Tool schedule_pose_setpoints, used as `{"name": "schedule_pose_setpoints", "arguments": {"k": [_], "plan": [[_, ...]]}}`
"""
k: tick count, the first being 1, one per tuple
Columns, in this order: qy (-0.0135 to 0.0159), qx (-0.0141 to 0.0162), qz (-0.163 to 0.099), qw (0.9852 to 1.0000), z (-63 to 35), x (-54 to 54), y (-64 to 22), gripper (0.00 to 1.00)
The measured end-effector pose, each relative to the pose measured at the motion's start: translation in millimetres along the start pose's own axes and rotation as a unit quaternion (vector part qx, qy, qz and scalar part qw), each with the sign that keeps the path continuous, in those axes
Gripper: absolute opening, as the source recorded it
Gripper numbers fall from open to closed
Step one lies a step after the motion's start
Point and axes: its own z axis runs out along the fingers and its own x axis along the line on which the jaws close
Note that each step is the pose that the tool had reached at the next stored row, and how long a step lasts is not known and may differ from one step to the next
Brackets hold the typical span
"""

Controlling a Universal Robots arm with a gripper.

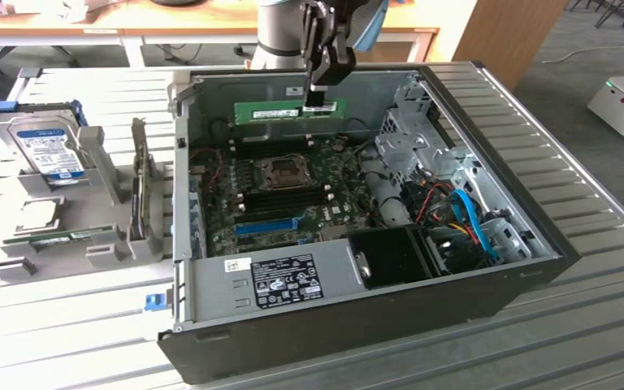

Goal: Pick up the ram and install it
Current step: 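Pick up the ram and move it above insertion slot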

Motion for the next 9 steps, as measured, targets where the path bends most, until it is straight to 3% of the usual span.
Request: {"name": "schedule_pose_setpoints", "arguments": {"k": [9], "plan": [[0.0000,0.0000,0.000,1.0000,0.6,-14.2,0.1,0.12]]}}
